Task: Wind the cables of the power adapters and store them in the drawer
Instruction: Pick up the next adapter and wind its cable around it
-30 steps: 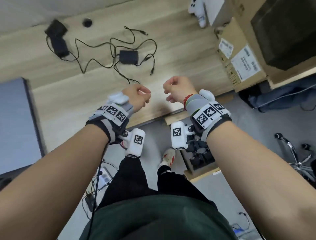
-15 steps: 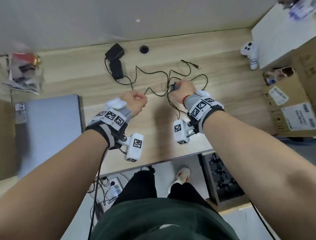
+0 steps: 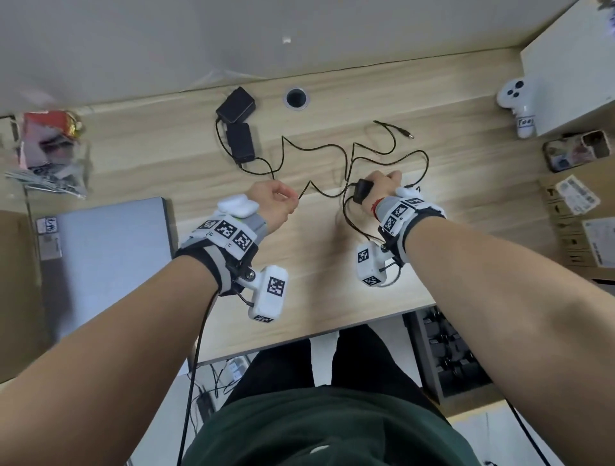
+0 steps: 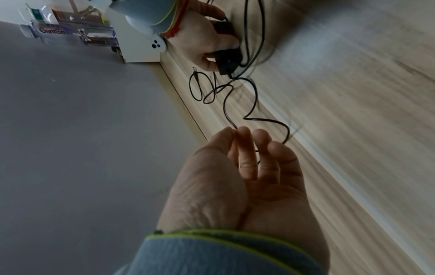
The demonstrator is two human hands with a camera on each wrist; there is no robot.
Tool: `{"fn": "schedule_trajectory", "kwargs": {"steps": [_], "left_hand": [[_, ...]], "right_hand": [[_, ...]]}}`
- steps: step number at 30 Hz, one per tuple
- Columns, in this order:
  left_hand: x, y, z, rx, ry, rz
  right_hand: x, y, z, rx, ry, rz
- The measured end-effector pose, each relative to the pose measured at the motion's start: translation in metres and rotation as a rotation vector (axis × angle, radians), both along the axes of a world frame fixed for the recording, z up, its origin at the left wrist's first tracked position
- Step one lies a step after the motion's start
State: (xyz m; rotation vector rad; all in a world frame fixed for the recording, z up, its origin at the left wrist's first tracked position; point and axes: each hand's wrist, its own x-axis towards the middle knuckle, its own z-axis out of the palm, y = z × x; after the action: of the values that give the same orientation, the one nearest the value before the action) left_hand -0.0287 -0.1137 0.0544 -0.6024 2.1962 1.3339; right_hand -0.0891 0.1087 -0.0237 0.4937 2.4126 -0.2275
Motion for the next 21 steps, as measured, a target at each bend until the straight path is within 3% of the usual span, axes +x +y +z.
{"fn": "schedule_trajectory", "kwargs": {"steps": [3, 9, 15, 21], "left_hand": [[-0.001, 0.008, 0.009, 0.013, 0.026, -0.003], [-0.014, 0.038, 0.059, 0.033, 0.208, -0.012], [-0.032, 0.080, 0.132, 0.100, 0.359, 0.001], [-0.041, 0.101, 0.189, 0.251, 0.425, 0.101]], "right_hand": [[0.003, 0.011, -0.004, -0.100, 0.060, -0.029], [0.001, 0.039, 0.081, -0.363, 0.284, -0.005], [-0.003, 0.048, 0.190, -0.634, 0.533, 0.290], [-0.006, 0.043, 0.268, -0.693, 0.675, 0.521]]}}
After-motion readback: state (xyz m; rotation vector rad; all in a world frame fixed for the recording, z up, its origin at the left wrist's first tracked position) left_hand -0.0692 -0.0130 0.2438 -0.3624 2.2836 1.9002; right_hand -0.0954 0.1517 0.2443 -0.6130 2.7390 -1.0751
